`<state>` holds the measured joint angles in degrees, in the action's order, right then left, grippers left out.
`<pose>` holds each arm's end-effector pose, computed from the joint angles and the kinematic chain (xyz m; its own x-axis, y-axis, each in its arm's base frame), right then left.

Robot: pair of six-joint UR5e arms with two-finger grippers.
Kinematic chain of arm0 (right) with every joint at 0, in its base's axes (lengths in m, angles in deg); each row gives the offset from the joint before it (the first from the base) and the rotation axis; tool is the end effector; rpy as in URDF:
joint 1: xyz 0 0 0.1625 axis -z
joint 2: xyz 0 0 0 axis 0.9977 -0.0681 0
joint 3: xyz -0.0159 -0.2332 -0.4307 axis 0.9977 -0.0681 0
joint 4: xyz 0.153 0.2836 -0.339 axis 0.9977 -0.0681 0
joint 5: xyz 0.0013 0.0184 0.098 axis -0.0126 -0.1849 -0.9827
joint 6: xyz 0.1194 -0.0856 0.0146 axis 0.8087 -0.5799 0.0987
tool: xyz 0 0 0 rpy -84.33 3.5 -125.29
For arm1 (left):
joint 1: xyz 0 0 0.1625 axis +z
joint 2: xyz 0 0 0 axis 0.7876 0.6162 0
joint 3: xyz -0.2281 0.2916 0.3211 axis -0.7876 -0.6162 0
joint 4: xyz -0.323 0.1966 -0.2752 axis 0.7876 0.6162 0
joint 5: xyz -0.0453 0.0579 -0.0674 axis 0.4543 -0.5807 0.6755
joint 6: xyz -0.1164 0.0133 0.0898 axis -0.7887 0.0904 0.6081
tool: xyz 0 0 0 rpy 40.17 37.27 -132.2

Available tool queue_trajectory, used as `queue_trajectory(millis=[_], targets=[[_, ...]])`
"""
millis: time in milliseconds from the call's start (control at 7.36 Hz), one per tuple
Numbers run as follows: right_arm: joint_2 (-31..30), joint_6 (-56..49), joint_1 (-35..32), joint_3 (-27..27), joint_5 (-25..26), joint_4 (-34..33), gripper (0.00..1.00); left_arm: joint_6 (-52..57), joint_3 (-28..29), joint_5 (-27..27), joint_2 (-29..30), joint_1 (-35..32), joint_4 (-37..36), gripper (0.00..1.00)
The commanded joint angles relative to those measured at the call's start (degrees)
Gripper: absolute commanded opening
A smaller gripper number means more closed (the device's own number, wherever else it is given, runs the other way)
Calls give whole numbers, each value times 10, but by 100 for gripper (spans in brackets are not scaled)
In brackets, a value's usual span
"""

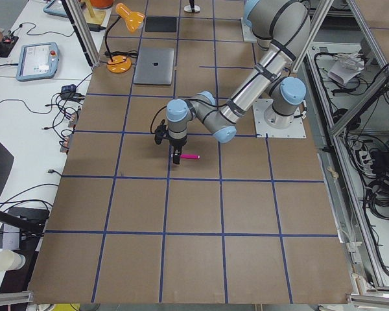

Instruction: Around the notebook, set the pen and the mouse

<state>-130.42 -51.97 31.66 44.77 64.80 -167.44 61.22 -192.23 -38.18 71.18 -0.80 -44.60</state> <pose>-0.2407 -0.5352 0.1449 -0.9969 -0.0752 0.0245 -0.0703 0.9845 0.1607 0.2692 -0.5584 0.1560 -0.9907 0.1010 -0.0916 0.1016 0.9948 -0.0024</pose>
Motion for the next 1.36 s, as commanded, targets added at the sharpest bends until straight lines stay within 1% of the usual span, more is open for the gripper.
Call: queue_trajectory(millis=[0,136,272,408,544,680,816,951,1087,1223], targets=[[0,-2,-1,-2,-1,1,46,18,-5,5,1,1,1,100],[0,-1,0,-2,-5,1,41,16,-6,21,1,2,7,100],[-8,-1,-1,-4,-13,2,40,16,1,23,0,5,35,100],[-6,-1,-1,-22,-12,8,38,11,-2,25,0,16,43,100],[-10,1,-4,-56,-10,35,38,10,-1,25,4,18,46,95],[-12,6,-12,-99,-16,91,38,8,2,23,4,18,48,80],[-11,47,-43,-145,-29,135,38,8,1,23,4,19,48,79],[1,94,-98,-183,-30,142,37,4,2,23,4,19,49,76],[29,158,-158,-210,-30,139,37,-5,2,23,4,19,58,68],[63,212,-199,-233,-36,138,37,-6,3,23,4,19,61,66]])
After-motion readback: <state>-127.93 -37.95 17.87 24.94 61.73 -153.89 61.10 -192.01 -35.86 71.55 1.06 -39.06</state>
